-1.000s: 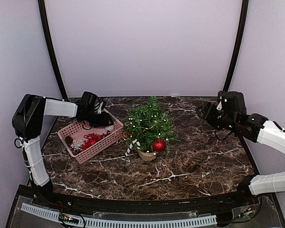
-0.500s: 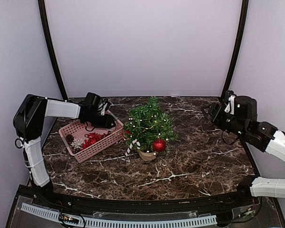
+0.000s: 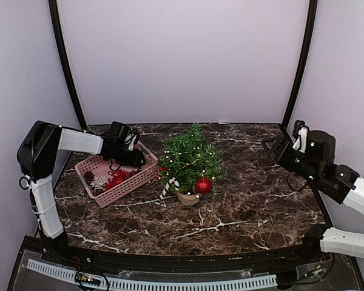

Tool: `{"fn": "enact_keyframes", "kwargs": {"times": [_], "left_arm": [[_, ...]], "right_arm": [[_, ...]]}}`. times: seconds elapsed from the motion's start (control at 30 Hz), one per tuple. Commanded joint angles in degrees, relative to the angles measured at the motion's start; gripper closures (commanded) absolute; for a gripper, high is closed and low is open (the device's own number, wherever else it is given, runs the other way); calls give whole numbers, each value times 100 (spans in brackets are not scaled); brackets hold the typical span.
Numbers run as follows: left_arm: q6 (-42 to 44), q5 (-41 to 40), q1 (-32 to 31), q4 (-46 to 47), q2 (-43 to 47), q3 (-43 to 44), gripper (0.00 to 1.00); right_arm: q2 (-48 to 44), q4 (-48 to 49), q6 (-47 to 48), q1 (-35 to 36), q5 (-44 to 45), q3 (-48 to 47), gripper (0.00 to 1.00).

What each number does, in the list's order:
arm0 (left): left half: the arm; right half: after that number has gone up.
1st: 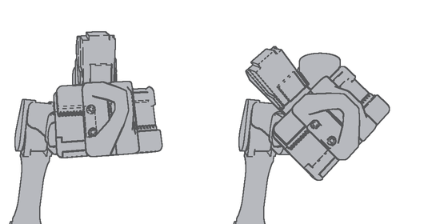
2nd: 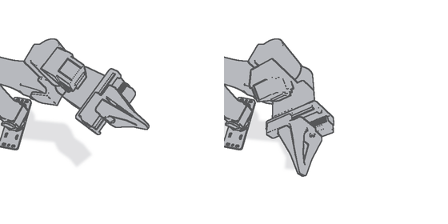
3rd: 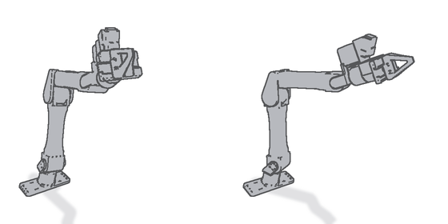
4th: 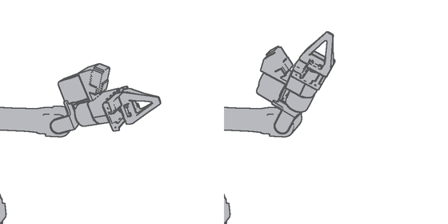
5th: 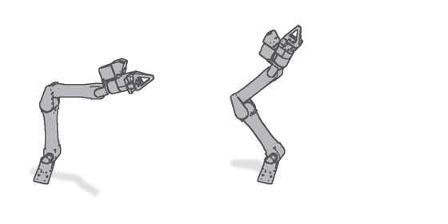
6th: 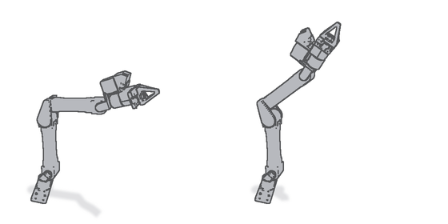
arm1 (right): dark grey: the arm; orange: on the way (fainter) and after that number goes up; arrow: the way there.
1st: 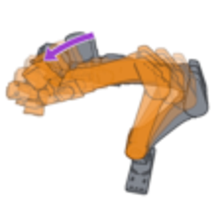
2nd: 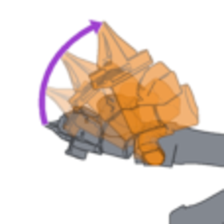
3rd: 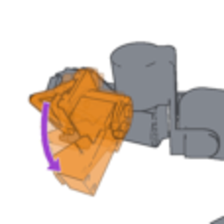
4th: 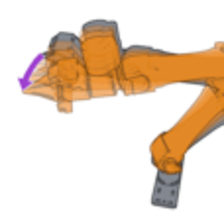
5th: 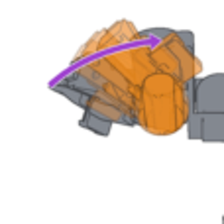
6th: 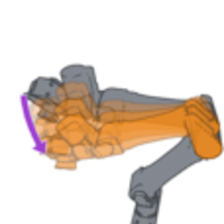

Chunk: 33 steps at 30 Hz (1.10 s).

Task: Decorate the small christmas tree
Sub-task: Pick up the ornament ball from the bin, then pass from the left arm to the right

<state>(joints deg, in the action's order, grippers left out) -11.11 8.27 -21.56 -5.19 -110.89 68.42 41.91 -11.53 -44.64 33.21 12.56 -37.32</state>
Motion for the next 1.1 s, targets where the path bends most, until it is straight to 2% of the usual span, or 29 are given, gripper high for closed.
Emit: {"fn": "enact_keyframes", "kwargs": {"times": [0.0,0.17,0.27,0.4,0.5,0.63,0.77,0.9,1.07], "left_arm": [[-53,-227,-32,163,250,-233,48],[-244,-470,-32,310,791,-502,51],[-320,-666,-30,348,1471,-830,51],[-504,-663,-32,264,2442,-1274,51],[-672,-499,-32,-160,3248,-1440,52],[-863,500,-32,-771,4116,-1444,52],[-992,1560,-72,-1489,4725,-1223,53],[-1082,2546,-184,-2020,5116,-925,55],[-1298,3465,-442,-2362,5294,-558,56]], "right_arm": [[-250,289,-46,-34,107,145,25],[-368,262,9,-28,3,95,25],[-303,225,262,-32,-131,-130,25],[64,24,597,-30,-447,-730,25],[398,-92,868,-26,-1059,-1350,28],[760,243,1270,39,-2329,-1816,30],[1040,743,1582,404,-3106,-2056,30],[1466,886,2062,994,-3205,-2481,30],[2126,712,2880,2028,-2630,-3162,30]]}}
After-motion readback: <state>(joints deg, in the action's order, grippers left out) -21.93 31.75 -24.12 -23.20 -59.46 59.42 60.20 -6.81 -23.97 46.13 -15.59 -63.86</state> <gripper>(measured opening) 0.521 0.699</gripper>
